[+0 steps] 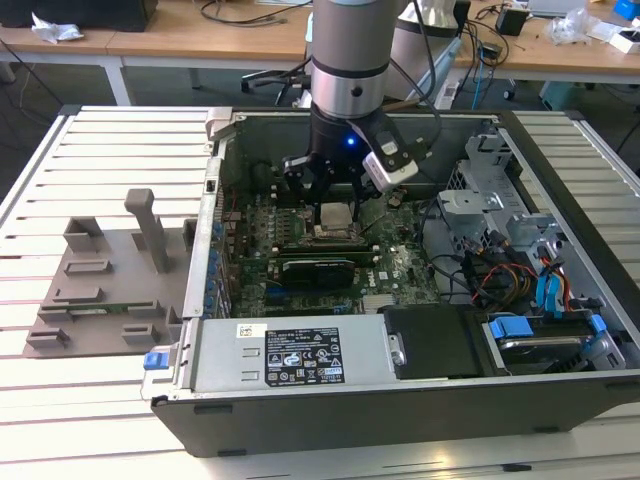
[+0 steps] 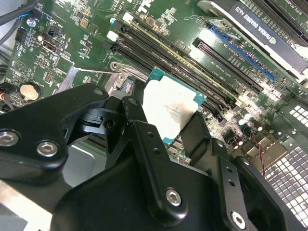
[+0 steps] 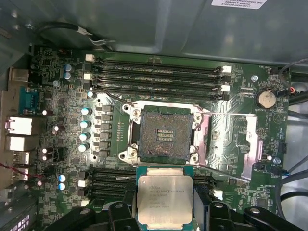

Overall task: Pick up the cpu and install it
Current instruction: 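Pick up the cpu and move it towards the insertion slot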

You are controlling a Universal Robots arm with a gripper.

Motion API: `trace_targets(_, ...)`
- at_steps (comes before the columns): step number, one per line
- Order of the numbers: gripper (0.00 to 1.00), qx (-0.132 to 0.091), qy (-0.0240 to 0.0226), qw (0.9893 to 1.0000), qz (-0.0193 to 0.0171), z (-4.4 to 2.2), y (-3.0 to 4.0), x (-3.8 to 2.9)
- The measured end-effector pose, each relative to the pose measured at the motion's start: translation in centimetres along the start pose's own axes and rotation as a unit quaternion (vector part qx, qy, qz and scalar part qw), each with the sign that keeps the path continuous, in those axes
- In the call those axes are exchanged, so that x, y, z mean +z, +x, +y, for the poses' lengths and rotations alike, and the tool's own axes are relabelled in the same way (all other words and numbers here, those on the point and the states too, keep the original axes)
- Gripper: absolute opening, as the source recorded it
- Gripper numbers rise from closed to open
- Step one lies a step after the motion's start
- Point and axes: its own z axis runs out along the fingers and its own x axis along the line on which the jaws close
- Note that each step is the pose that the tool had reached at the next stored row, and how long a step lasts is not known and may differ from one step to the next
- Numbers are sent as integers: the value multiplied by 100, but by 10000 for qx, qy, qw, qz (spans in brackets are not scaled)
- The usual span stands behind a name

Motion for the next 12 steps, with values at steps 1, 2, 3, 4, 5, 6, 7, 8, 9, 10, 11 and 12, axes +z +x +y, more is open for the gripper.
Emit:
trace_targets(1,55,0,0,10000,0,0,0,2)
trace_targets(2,55,0,0,10000,0,0,0,4)
trace_targets(3,55,0,0,10000,0,0,0,10)
trace_targets(4,55,0,0,10000,0,0,0,13)
trace_targets(5,55,0,0,10000,0,0,0,15)
trace_targets(6,55,0,-1,10000,0,0,0,18)
trace_targets(7,55,0,-1,10000,0,0,-1,23)
trace_targets(8,55,0,0,10000,0,0,-1,28)
trace_targets(9,55,0,0,10000,0,0,-1,29)
trace_targets(10,55,0,0,10000,0,0,-1,31)
trace_targets(11,55,0,0,10000,0,0,-1,32)
trace_targets(12,55,0,0,10000,0,0,-1,34)
